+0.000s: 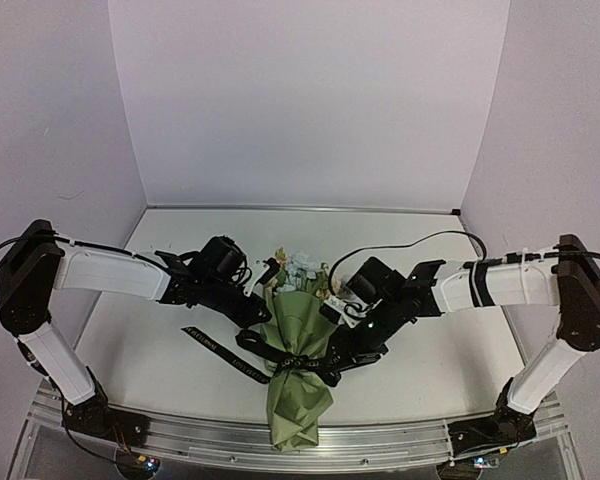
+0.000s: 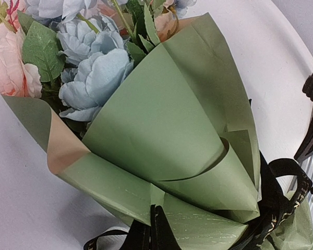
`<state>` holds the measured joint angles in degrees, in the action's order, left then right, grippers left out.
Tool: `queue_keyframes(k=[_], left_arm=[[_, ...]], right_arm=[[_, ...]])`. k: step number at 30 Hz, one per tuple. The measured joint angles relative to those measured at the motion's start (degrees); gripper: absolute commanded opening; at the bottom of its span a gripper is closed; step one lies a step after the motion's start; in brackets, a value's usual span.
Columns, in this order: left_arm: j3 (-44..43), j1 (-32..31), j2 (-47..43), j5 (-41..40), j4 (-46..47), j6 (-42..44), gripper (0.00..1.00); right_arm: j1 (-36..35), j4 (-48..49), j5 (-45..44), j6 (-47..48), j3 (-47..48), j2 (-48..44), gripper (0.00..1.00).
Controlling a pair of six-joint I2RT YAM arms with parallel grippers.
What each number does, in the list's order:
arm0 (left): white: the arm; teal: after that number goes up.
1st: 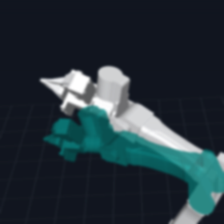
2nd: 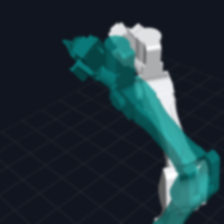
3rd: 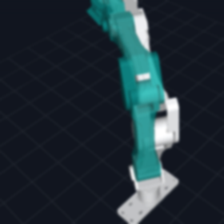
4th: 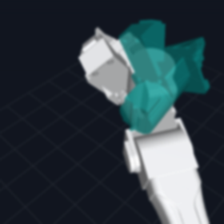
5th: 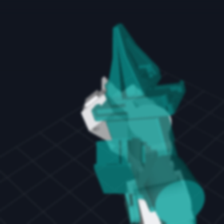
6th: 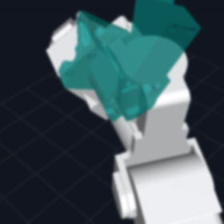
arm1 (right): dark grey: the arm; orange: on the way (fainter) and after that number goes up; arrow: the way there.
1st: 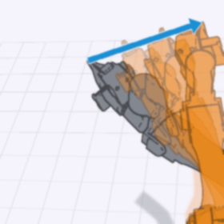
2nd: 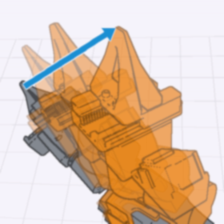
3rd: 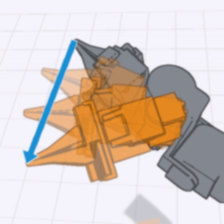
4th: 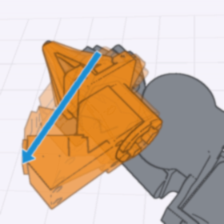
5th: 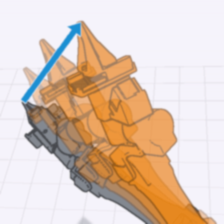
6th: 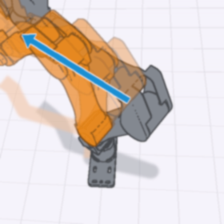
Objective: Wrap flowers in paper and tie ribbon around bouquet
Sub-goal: Cross the half-tied ribbon over the folded bouquet.
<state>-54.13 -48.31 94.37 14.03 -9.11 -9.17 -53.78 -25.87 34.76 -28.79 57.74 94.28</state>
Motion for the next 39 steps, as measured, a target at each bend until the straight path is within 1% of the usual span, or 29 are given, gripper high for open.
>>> queue_keyframes(k=[4,8,12,16,21,24,31,39], left_arm=[[0.0,0.0,0.0,0.0,0.0,0.0,0.0],[0.0,0.0,0.0,0.1,0.0,0.0,0.0],[0.0,0.0,0.0,0.4,0.0,0.0,0.0],[0.0,0.1,0.0,0.4,0.0,0.0,0.0],[0.0,0.1,0.0,0.6,0.0,0.0,0.0],[0.0,0.1,0.0,0.8,0.0,0.0,0.0],[0.0,0.3,0.0,0.8,0.0,0.0,0.0],[0.0,0.4,0.0,1.0,0.0,0.0,0.0]], right_arm=[[0.6,-0.1,-0.5,0.9,-0.4,-0.3,0.49],[1.5,-0.5,-2.3,1.4,-2.3,-2.5,0.51],[3.6,-0.6,-3.5,1.2,-3.0,-3.9,0.51],[4.9,-1.0,-3.1,1.0,-2.0,-2.5,0.5],[4.9,-1.2,-1.3,1.6,1.5,3.2,0.49],[4.8,-1.6,-0.1,2.1,2.2,5.0,0.48],[2.5,-3.1,3.8,3.6,3.0,5.9,0.48],[0.8,-5.3,3.7,5.9,3.0,6.2,0.47]])
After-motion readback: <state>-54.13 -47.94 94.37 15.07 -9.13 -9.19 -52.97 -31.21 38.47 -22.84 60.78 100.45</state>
